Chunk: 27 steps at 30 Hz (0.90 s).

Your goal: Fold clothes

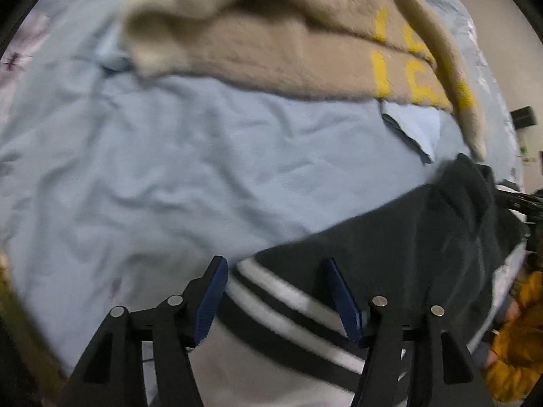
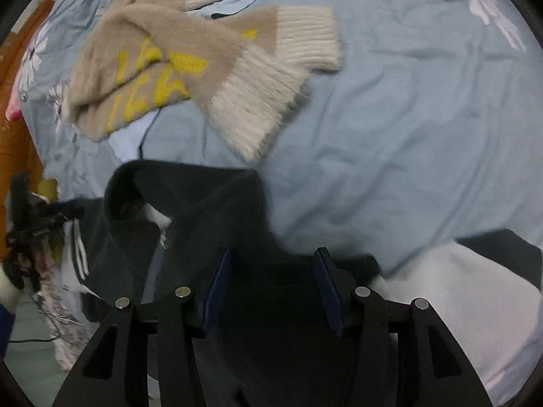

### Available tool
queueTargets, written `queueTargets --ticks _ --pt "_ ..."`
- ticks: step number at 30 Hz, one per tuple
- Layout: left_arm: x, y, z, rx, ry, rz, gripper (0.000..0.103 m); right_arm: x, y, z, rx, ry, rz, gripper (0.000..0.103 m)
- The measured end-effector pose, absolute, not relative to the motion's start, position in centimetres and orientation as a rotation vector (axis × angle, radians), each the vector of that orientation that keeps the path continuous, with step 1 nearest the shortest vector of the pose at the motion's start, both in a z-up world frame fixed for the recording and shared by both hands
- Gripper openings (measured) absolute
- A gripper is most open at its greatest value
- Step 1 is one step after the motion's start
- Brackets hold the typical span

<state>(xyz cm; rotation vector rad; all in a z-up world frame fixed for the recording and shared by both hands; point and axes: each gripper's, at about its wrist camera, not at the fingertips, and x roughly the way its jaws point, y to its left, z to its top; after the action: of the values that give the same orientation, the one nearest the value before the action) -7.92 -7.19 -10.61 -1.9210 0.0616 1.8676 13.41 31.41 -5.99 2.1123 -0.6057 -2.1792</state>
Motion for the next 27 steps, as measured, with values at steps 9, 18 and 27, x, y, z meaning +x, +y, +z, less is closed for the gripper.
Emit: queueTargets --ticks 9,18,27 --pt "-7.5 -6.8 -10.9 -1.891 0.069 1.799 0.055 12.2 30.1 -7.1 2.116 -0.617 -2.139 0.035" --pt "-4.3 -7.2 -5.7 -1.717 0.049 1.947 0.014 13.7 29.4 -0.4 1.914 -0.583 -2.29 0.012" --pt "-11.8 -8.2 1.2 -1.444 -0.007 2.273 0.013 3.9 30.6 7.1 1.625 -0.357 -2.538 0.012"
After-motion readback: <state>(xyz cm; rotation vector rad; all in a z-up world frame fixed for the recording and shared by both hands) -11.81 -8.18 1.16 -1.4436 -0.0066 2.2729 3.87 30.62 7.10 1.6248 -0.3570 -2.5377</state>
